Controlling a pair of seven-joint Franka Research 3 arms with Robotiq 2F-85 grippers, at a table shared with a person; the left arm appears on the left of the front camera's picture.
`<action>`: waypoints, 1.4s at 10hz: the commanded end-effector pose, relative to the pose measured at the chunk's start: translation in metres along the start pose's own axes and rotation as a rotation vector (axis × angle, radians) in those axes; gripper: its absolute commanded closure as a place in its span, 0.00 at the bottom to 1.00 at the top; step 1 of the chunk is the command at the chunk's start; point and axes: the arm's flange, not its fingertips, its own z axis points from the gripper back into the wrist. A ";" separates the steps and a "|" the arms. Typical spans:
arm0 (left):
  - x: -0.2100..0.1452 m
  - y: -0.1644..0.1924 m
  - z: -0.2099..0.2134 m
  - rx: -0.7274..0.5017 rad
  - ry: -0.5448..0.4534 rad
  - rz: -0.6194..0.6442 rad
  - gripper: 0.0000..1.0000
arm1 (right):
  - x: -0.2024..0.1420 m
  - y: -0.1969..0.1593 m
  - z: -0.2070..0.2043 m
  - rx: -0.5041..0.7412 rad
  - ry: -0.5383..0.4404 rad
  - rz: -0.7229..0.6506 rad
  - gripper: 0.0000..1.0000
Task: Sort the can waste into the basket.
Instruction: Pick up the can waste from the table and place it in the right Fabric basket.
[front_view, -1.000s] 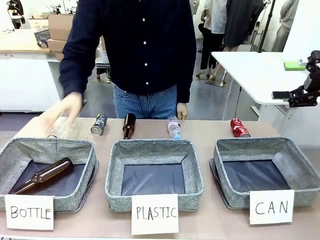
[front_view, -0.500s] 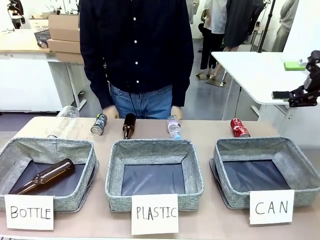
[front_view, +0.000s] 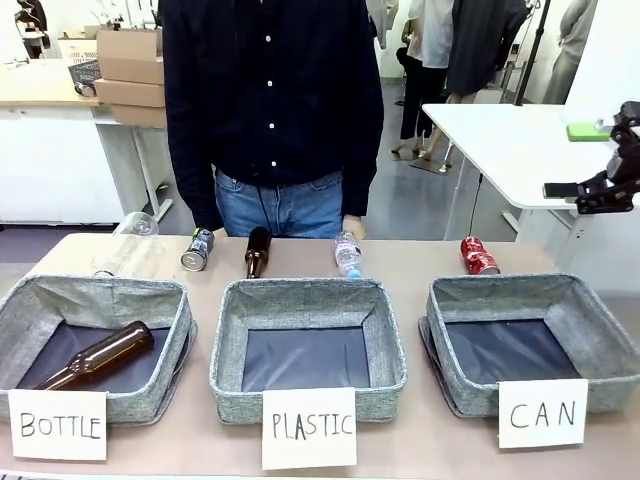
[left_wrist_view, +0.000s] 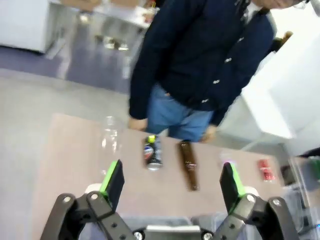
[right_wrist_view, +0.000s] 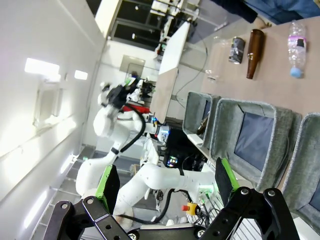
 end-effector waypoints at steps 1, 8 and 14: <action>0.034 -0.014 -0.137 0.281 0.191 -0.079 0.00 | 0.003 0.000 -0.001 0.025 -0.012 0.028 0.00; -0.073 0.022 -0.270 0.357 0.469 -0.211 0.00 | 0.003 0.000 -0.001 0.025 -0.012 0.028 0.00; -0.107 -0.031 -0.327 0.314 0.647 -0.221 0.00 | 0.003 0.000 -0.001 0.025 -0.012 0.028 0.00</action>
